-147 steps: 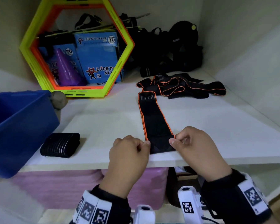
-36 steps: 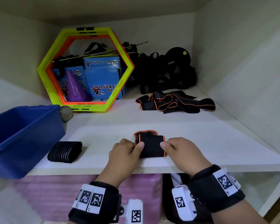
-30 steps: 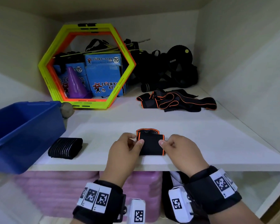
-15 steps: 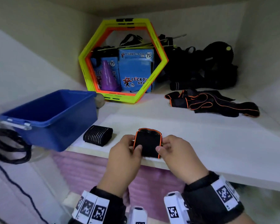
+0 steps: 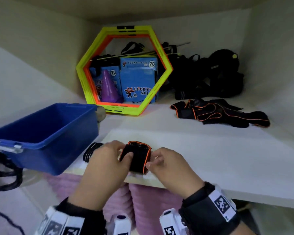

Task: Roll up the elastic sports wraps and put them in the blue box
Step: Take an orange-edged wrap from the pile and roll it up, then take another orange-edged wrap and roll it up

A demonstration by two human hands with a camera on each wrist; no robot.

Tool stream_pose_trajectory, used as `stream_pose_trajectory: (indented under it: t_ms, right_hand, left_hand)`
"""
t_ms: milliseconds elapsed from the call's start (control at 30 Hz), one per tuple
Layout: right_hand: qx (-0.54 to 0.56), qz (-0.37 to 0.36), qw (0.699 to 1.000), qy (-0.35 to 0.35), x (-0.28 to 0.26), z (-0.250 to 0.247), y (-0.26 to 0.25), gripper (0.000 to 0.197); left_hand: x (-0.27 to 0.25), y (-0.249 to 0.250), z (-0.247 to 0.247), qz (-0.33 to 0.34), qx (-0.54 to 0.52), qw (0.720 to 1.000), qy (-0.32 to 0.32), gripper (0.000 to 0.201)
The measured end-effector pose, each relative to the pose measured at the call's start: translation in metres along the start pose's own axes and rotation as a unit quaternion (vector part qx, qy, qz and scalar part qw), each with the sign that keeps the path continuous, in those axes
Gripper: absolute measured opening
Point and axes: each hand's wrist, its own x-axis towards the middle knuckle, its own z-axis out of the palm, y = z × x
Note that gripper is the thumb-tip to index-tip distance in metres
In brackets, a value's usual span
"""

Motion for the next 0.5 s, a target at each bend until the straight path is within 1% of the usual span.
stream_pose_trajectory:
  t_ms: [100, 167, 233, 267, 333, 400, 500]
  right_hand:
    - [0.012, 0.036, 0.999, -0.009, 0.010, -0.028, 0.001, 0.032]
    - [-0.024, 0.050, 0.998, 0.004, 0.019, -0.051, 0.003, 0.033]
    - [-0.073, 0.065, 0.995, 0.023, 0.028, -0.077, 0.006, 0.034]
    - [-0.098, 0.073, 0.992, 0.024, 0.035, -0.086, 0.010, 0.035]
    - [-0.132, 0.107, 0.985, 0.038, 0.044, -0.110, 0.018, 0.041]
    - [-0.153, 0.153, 0.976, 0.017, 0.052, -0.127, 0.030, 0.045]
    - [-0.210, 0.218, 0.953, 0.032, 0.053, -0.152, 0.045, 0.036]
  left_hand:
    - [0.037, 0.028, -0.026, 0.054, -0.013, 0.998, -0.008, 0.023]
    - [0.064, 0.049, -0.030, 0.097, -0.027, 0.994, -0.039, 0.017]
    - [0.094, 0.068, -0.024, 0.131, -0.018, 0.987, -0.089, 0.022]
    - [0.107, 0.073, -0.019, 0.132, -0.013, 0.984, -0.118, 0.026]
    - [0.135, 0.087, -0.006, 0.156, -0.015, 0.973, -0.170, 0.032]
    - [0.152, 0.092, 0.008, 0.165, -0.003, 0.965, -0.205, 0.033]
    - [0.180, 0.105, 0.030, 0.208, 0.017, 0.948, -0.241, 0.029]
